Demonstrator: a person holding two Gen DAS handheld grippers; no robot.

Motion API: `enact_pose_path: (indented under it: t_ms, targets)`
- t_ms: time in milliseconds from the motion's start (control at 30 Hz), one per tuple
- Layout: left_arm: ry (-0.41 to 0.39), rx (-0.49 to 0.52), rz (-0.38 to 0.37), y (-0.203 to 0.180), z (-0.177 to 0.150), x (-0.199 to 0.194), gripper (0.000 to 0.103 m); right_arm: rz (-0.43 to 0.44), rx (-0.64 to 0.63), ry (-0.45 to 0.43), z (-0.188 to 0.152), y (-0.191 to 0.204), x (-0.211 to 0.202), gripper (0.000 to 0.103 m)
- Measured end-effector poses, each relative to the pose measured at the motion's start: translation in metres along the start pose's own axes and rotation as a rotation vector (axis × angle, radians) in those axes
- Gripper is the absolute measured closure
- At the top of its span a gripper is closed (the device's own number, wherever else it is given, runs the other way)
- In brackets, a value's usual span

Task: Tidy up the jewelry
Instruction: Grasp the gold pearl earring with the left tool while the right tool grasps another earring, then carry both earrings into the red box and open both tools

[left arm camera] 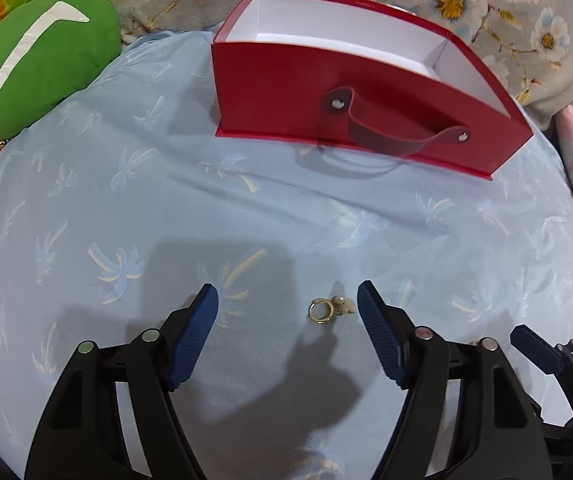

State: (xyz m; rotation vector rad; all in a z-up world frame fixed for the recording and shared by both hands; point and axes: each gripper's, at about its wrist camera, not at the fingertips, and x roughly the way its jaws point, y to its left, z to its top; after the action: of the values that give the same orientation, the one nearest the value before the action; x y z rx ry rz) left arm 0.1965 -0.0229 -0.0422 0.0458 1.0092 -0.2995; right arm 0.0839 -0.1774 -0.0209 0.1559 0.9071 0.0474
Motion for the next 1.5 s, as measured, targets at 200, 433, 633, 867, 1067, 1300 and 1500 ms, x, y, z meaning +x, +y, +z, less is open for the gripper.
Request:
enact_pose_path:
  t_ms: [200,433,633,867,1067,1300,1500]
  targets:
    - [-0.003,0.047,0.042,-0.009,-0.008,0.007,0.041,-0.016,-0.018,0.033,-0.002,0.004,0.015,0.065]
    - [-0.014,0.083,0.038,-0.019,-0.013,0.002,0.063,-0.034,-0.04,0.038,-0.007,0.005,0.016,0.095]
    - [0.016,0.061,-0.04,-0.02,-0.013,-0.001,0.099,-0.024,-0.031,0.038,-0.01,0.004,0.013,0.095]
    - [0.01,0.03,-0.095,-0.016,-0.018,-0.017,0.099,-0.016,-0.012,-0.003,-0.006,0.002,-0.008,0.095]
    - [-0.031,0.025,-0.123,-0.013,-0.016,-0.043,0.1,-0.014,0.003,-0.038,-0.002,-0.002,-0.025,0.095]
    - [-0.086,0.013,-0.148,-0.01,-0.005,-0.077,0.1,0.004,0.015,-0.1,0.011,-0.003,-0.049,0.095]
    - [-0.145,0.026,-0.159,-0.012,0.011,-0.106,0.1,0.007,0.003,-0.176,0.03,-0.001,-0.076,0.095]
